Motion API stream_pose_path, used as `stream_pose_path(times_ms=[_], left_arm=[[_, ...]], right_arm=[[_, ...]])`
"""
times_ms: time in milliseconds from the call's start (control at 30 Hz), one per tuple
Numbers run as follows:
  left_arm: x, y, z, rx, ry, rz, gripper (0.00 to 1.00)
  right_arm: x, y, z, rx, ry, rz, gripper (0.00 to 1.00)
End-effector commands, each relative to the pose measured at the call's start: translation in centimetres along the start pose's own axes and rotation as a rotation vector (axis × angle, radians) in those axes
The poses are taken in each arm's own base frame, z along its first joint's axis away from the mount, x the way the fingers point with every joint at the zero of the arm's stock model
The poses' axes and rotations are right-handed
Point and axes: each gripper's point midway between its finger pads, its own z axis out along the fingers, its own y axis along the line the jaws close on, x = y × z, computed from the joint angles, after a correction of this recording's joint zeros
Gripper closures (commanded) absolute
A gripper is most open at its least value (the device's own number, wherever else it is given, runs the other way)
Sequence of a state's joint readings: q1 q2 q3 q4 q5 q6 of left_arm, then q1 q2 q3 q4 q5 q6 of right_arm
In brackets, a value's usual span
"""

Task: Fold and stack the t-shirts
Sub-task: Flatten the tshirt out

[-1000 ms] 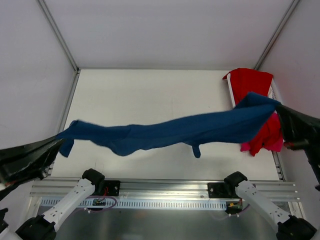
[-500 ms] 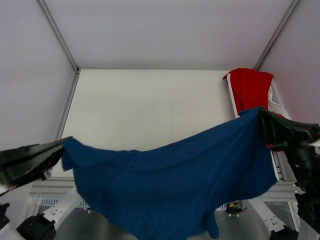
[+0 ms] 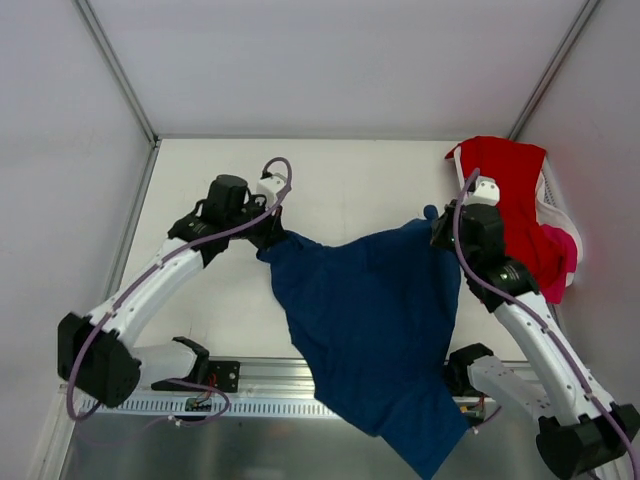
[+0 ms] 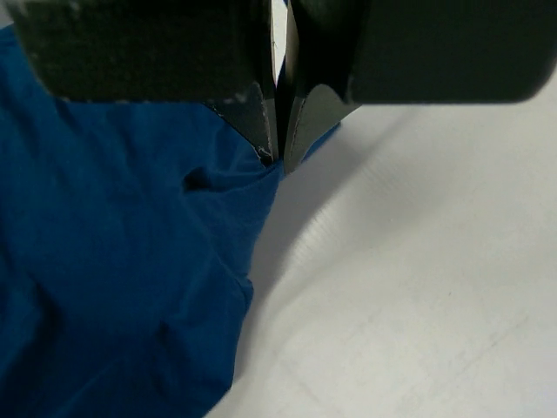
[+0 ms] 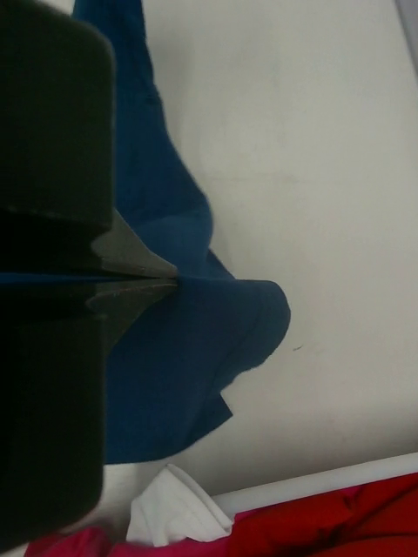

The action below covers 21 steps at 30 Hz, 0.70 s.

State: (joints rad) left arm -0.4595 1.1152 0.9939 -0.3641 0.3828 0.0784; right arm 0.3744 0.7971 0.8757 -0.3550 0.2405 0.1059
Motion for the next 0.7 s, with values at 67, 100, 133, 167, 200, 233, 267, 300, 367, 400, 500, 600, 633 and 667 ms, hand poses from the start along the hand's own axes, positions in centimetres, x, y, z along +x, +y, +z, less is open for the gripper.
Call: stream_pose_path(times_ms=[67,100,133,167,200,233,267,300,367,400,500,600,633,667], left_arm=[[-2.3,6.9,3.8,-0.121,0.001,-0.058,1.00],[-3.1,7.8,4.2,-0.134,-0.003,-0.066,1.00],[-1.9,9.1,5.9,-0.146,0.047,-0.089,1.00],[-1.7,10.0,6.6,-0.162,0.065,-0.090,1.00],[-2.8,10.9,7.0,-0.184,0.057,-0.059,1.00],[-1.6,12.6,8.5,-0.221,0.106,-0.059,1.00],[-1.6,13.6,9.2,-0.242,0.123,-0.031,1.00],[-3.3,14.7,9.6,-0.266,0.101,-0.009,1.00],[-2.0,17.1,12.1,-0.295,0.163,0.002,1.00],[-4.2,18.2,12.6,-0.310,0.127,0.024,1.00],[-2.5,22.4,16.8,-0.332,0.199,0.010,1.00],[-2.7,25.3,19.1,-0.352,0.233,0.008,1.00],[-2.8,26.5,19.0,-0.364,0.230,-0.004,1.00],[-4.4,27.5,19.0,-0.380,0.196,-0.004,1.00]], right_arm=[[-1.4,-0.1,4.6,0.074,-0.093,0.059,0.99],[-1.1,-0.4,5.4,0.096,-0.083,0.053,1.00],[-1.2,-0.3,5.9,0.107,-0.073,0.050,1.00],[-0.2,-0.5,7.2,0.133,-0.037,0.035,0.99],[0.1,-0.8,7.7,0.154,-0.023,0.025,1.00],[-0.2,-0.8,8.1,0.166,-0.021,0.024,1.00],[0.5,-1.0,9.0,0.188,0.002,0.011,1.00],[0.7,-1.2,9.4,0.198,0.007,0.003,1.00],[0.9,-1.4,10.3,0.222,0.018,-0.010,0.99],[0.9,-1.5,10.8,0.236,0.013,-0.016,0.99],[0.9,-2.1,12.2,0.292,0.021,-0.040,1.00],[0.9,-2.2,13.9,0.326,0.040,-0.073,1.00],[1.0,-2.3,14.4,0.337,0.048,-0.083,0.99],[0.3,-2.2,14.8,0.345,0.042,-0.085,1.00]])
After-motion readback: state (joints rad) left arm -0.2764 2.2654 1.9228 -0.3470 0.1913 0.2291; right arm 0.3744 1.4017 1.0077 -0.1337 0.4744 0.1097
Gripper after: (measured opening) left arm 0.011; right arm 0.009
